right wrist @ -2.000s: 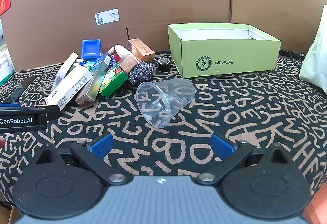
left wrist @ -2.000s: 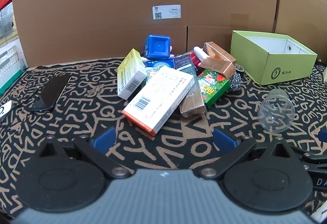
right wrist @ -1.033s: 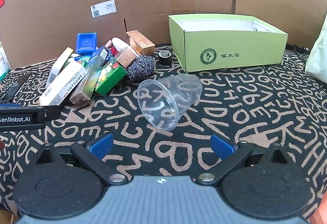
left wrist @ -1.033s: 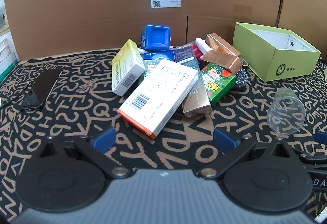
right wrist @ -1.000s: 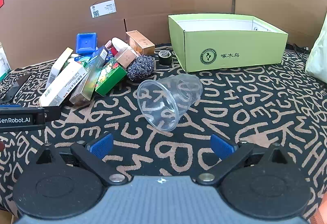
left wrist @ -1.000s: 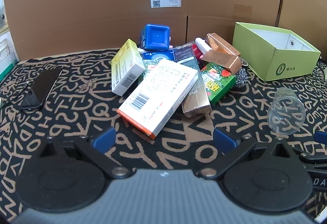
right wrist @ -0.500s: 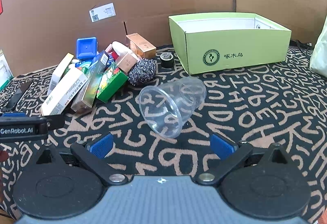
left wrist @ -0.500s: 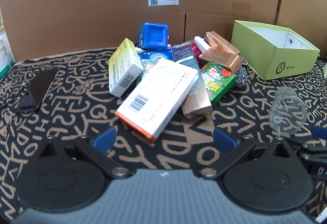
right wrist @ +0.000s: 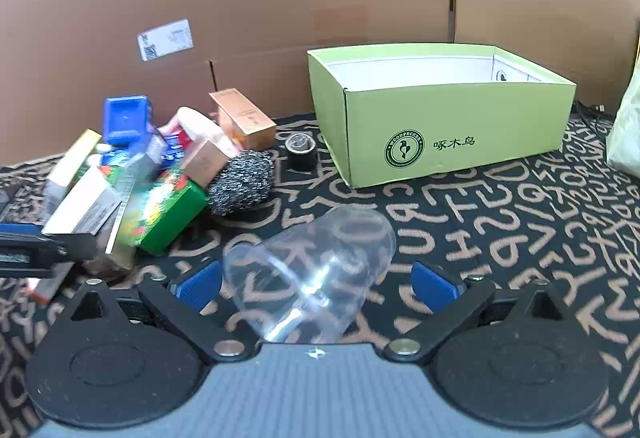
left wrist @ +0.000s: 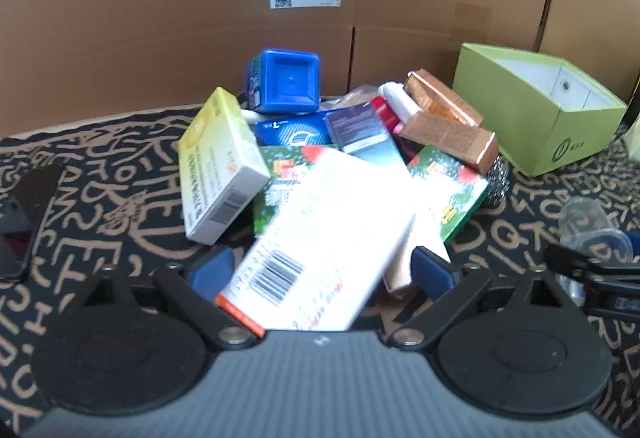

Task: Organize objects
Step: 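Reach the right gripper to the clear plastic cup and grasp it, then carry the cup into the lime-green box with the right gripper while the left gripper carries the white box there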

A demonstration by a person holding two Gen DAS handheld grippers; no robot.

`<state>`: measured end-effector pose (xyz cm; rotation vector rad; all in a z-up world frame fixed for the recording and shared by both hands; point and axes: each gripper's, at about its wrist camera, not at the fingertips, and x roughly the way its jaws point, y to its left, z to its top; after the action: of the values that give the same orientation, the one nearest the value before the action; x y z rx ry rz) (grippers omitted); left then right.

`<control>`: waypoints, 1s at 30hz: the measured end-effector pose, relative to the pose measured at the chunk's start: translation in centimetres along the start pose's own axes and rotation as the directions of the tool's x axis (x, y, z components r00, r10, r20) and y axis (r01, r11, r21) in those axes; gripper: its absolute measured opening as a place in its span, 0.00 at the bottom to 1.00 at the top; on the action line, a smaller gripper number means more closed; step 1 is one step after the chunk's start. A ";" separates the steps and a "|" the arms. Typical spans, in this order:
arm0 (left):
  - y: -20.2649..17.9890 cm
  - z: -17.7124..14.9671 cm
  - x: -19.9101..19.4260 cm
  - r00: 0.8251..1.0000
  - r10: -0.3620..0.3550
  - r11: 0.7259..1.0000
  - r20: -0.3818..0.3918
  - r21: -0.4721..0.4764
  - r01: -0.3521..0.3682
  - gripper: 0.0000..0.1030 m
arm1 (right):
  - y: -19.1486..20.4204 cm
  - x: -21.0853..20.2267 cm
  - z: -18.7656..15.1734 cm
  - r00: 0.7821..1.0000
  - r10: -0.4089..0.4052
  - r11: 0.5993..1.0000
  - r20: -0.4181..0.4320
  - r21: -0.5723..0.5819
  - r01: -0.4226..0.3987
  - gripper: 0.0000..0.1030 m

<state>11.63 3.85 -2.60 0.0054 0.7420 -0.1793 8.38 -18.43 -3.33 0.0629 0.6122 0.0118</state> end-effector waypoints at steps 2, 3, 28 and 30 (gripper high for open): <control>0.6 0.0 -0.3 0.999 -0.031 0.999 -0.008 -0.014 0.031 0.82 | -0.2 0.7 -0.1 1.000 0.004 1.000 -0.021 0.002 -0.004 0.83; 0.7 -0.2 -0.5 0.999 -0.036 0.999 -0.008 -0.012 0.036 0.80 | -0.3 0.8 -0.4 1.000 0.016 1.000 -0.025 0.012 -0.016 0.78; -5.1 4.6 -7.3 0.956 -0.280 0.960 0.091 0.034 0.278 0.24 | -4.2 -8.0 2.1 0.959 0.112 0.991 0.262 0.043 -0.128 0.61; -7.0 6.6 -6.0 0.951 -0.294 0.955 0.092 0.065 0.289 0.24 | -4.8 -8.1 3.4 0.950 0.105 0.993 0.294 0.023 -0.117 0.61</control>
<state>10.54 -2.55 6.75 -0.0647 0.6349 -0.4783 3.63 -23.63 3.78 0.1360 0.3117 0.0980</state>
